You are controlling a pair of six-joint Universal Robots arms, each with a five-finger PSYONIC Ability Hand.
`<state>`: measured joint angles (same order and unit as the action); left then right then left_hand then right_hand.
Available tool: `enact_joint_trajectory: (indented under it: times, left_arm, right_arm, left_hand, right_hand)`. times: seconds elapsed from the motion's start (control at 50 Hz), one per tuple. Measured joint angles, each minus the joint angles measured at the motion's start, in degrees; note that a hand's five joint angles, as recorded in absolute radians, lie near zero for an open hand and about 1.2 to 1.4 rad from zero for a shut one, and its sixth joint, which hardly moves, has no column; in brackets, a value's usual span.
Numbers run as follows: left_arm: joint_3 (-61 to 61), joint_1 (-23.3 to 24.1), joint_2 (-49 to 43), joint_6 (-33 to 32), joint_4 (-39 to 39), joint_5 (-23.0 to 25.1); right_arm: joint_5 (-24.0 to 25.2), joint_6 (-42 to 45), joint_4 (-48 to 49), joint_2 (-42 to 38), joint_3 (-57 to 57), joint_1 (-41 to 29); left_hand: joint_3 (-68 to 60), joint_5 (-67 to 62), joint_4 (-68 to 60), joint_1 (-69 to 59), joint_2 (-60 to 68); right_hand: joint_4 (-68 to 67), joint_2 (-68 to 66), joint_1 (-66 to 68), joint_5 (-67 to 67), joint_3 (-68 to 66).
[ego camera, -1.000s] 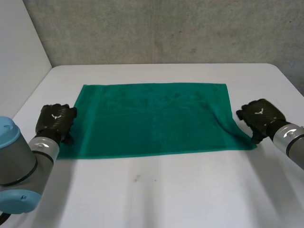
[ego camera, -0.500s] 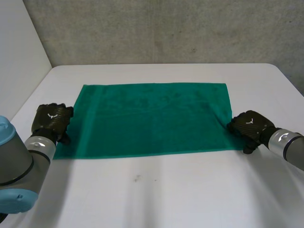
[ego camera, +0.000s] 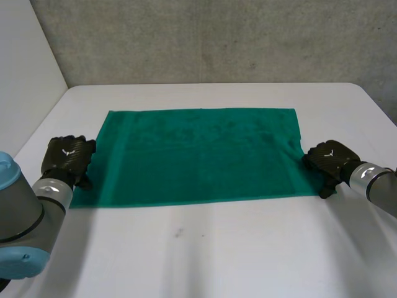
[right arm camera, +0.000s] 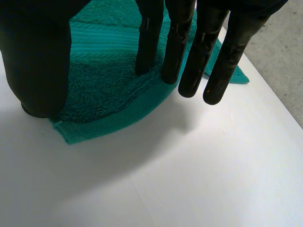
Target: Fold the towel.
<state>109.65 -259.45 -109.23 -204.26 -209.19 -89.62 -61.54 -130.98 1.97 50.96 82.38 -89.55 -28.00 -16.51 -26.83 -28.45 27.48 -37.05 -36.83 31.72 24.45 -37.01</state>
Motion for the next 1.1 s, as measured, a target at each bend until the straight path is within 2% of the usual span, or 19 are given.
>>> enact_joint_trajectory:
  times: [0.44, 0.48, 0.52, 0.6, 0.64, 0.7, 0.82, 0.92, 0.96, 1.02, 1.1]
  left_arm:
    - [0.2, 0.1, -0.2, 0.0, 0.0, 0.0]
    - [0.2, 0.1, -0.2, 0.0, 0.0, 0.0]
    - [0.3, 0.1, -0.3, 0.0, 0.0, 0.0]
    - [0.4, 0.1, -0.3, 0.0, 0.0, 0.0]
    - [0.5, 0.1, -0.3, 0.0, 0.0, 0.0]
    - [0.5, 0.1, -0.3, 0.0, 0.0, 0.1]
    - [0.5, 0.1, -0.3, 0.0, 0.0, 0.1]
    - [0.6, 0.1, -0.3, 0.0, 0.1, 0.1]
    - [0.6, 0.2, -0.3, 0.0, 0.0, 0.1]
    - [0.6, 0.2, -0.3, 0.0, 0.0, 0.1]
    - [0.6, 0.2, -0.6, 0.0, 0.0, 0.1]
  right_arm:
    - [-2.0, -1.1, 0.0, -2.2, -3.5, -0.4]
    - [-2.1, -1.2, 0.0, -2.7, -4.0, -0.4]
    - [-2.4, -1.4, 0.1, -3.2, -4.7, -0.4]
    - [-3.2, -2.0, 0.2, -3.9, -5.5, -0.5]
    - [-3.5, -2.4, 0.2, -4.1, -5.9, -0.6]
    - [-4.0, -3.1, 0.2, -4.3, -6.5, -0.9]
    - [-4.6, -4.1, 0.1, -4.6, -7.1, -1.4]
    - [-4.6, -4.3, 0.1, -5.0, -7.2, -1.8]
    - [-4.6, -4.3, 0.1, -5.2, -7.2, -2.0]
    - [-4.5, -4.8, 0.0, -5.2, -7.1, -2.0]
    - [-4.6, -6.7, 0.0, -4.5, -7.0, -2.0]
  left_hand:
    - [0.0, 0.0, 0.0, 0.0, 0.0]
    - [0.0, 0.0, 0.0, 0.0, 0.0]
    - [0.0, 0.0, 0.0, 0.0, 0.0]
    - [0.0, 0.0, 0.0, 0.0, 0.0]
    - [0.0, 0.0, 0.0, 0.0, 0.0]
    - [0.0, 0.0, 0.0, 0.0, 0.0]
    - [0.0, 0.0, 0.0, 0.0, 0.0]
    - [0.0, 0.0, 0.0, 0.0, 0.0]
    - [0.0, 0.0, 0.0, 0.0, 0.0]
    - [0.0, 0.0, 0.0, 0.0, 0.0]
    - [0.8, 0.6, 0.6, 0.7, -0.6]
  right_hand:
    - [-5.1, -5.6, 4.4, 5.2, -5.4]
    - [-9.1, -9.7, 7.0, 7.7, -9.3]
    - [-20.0, -20.4, 14.8, 13.7, -20.4]
    - [-28.4, -28.5, 20.7, 19.2, -28.1]
    - [-29.4, -29.0, 21.5, 26.1, -28.8]
    - [-28.9, -28.7, 21.7, 28.7, -28.6]
    - [-18.1, -18.2, 15.6, 21.7, -17.9]
    - [-14.5, -15.1, 13.1, 18.3, -14.3]
    - [-16.9, -17.2, 14.8, 19.8, -16.9]
    - [-28.8, -28.9, 22.8, 29.9, -28.6]
    - [-31.1, -30.0, 22.9, 31.4, -30.6]
